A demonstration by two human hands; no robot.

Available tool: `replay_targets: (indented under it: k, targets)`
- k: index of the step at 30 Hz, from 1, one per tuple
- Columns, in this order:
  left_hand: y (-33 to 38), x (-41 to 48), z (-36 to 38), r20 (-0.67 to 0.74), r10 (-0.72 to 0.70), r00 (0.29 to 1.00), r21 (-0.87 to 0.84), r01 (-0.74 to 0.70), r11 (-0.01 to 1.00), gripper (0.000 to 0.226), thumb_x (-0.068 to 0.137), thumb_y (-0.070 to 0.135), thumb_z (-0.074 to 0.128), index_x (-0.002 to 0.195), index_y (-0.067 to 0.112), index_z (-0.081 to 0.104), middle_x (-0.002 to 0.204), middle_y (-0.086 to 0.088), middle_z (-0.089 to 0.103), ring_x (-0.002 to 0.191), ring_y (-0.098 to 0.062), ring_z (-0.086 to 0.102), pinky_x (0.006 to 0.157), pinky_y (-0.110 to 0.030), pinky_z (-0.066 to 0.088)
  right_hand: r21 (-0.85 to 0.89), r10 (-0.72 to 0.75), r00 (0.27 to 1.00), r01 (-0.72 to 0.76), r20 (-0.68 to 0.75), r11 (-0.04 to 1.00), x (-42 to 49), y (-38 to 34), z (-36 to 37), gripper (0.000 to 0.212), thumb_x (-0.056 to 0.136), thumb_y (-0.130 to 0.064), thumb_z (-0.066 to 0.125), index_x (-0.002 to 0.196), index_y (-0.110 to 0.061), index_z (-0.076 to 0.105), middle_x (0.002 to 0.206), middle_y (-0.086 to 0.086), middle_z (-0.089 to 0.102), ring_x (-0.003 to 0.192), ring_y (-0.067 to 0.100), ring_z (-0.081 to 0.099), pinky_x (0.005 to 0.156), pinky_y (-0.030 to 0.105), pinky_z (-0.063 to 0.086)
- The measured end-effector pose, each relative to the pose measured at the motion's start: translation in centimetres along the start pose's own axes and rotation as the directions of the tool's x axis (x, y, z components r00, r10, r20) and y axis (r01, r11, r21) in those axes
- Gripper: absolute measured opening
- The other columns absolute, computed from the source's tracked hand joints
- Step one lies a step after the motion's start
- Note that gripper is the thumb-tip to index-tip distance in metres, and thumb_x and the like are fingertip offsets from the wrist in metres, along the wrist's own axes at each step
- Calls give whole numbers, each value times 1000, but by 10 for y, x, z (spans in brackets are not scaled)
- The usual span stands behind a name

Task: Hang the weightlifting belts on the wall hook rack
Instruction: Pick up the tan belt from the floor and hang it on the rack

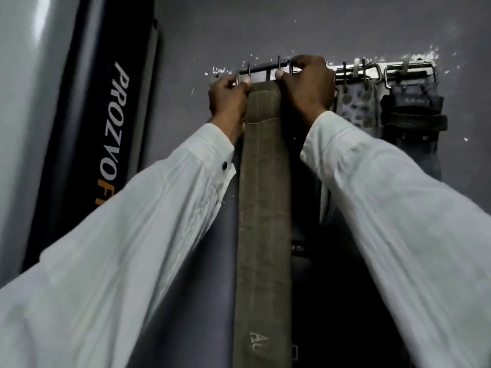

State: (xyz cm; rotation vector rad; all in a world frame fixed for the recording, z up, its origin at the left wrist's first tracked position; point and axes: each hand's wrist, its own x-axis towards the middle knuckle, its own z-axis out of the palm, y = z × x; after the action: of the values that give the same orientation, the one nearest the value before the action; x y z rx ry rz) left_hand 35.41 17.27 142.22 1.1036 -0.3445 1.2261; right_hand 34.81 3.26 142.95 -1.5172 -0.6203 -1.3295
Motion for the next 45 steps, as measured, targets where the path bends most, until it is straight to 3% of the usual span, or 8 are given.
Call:
replay_targets:
  k: [8, 15, 19, 22, 27, 31, 35, 45]
  targets:
    - [-4, 21, 10, 35, 52, 998, 117, -56, 992, 5, 83, 20, 74, 86, 24, 72, 100, -5, 74, 92, -24, 72, 87, -40, 60, -140, -26, 996, 38, 82, 989, 42, 12, 13, 50, 74, -47, 80, 113, -18, 70, 122, 4, 69, 116, 24, 64, 96, 31, 52]
    - [-44, 14, -12, 113, 22, 993, 76, -31, 997, 65, 61, 69, 71, 108, 24, 75, 101, 0, 78, 101, -21, 73, 95, -45, 56, -389, -183, 978, 208, 100, 897, 15, 16, 14, 26, 82, -17, 66, 106, -9, 70, 113, 14, 70, 108, 33, 66, 86, 31, 51]
    - [-45, -36, -27, 193, 27, 981, 54, -38, 998, 38, 82, 36, 75, 112, 15, 69, 109, -7, 75, 105, -25, 71, 96, -49, 55, -319, -326, 937, 348, 123, 881, -34, 22, 12, 27, 87, -7, 53, 109, -6, 67, 118, 18, 64, 109, 34, 61, 79, 29, 41]
    - [-53, -62, -42, 216, -35, 976, 58, 23, 998, 38, 88, 14, 71, 124, 7, 62, 111, -7, 72, 101, -23, 70, 92, -41, 58, -124, -374, 915, 393, 154, 911, -79, 33, 15, 47, 85, -7, 50, 131, -5, 59, 135, 18, 56, 123, 32, 54, 103, 35, 45]
    - [-58, -112, -73, 236, -145, 961, 103, 124, 987, 29, 92, 10, 65, 121, 5, 61, 113, -11, 70, 99, -22, 69, 87, -34, 58, 60, -137, 978, 129, 158, 990, -158, 41, 1, 72, 89, -5, 56, 155, -11, 28, 147, 15, 47, 130, 19, 48, 104, 18, 36]
    - [-70, -161, -111, 274, -252, 928, 126, 225, 966, 28, 94, 8, 63, 120, 0, 59, 111, -15, 70, 90, -20, 69, 75, -27, 60, -15, 132, 952, -133, 276, 991, -213, 54, -10, 57, 82, -18, 71, 135, -20, 52, 114, 9, 72, 102, 25, 69, 91, 34, 56]
    - [-92, -208, -149, 334, -460, 823, 218, 407, 887, 30, 93, 5, 63, 122, -1, 58, 112, -19, 69, 92, -25, 68, 82, -36, 59, -265, 352, 828, -255, 437, 930, -254, 67, -24, 38, 82, -39, 70, 117, -24, 63, 112, 6, 73, 107, 32, 67, 93, 41, 54]
    - [-112, -270, -180, 252, -513, 821, 288, 442, 849, 27, 96, 6, 59, 122, -2, 56, 110, -18, 68, 90, -22, 68, 78, -30, 60, -318, 447, 721, -320, 529, 892, -304, 77, -51, 26, 78, -36, 77, 99, -21, 73, 85, -3, 74, 91, 22, 71, 87, 34, 56]
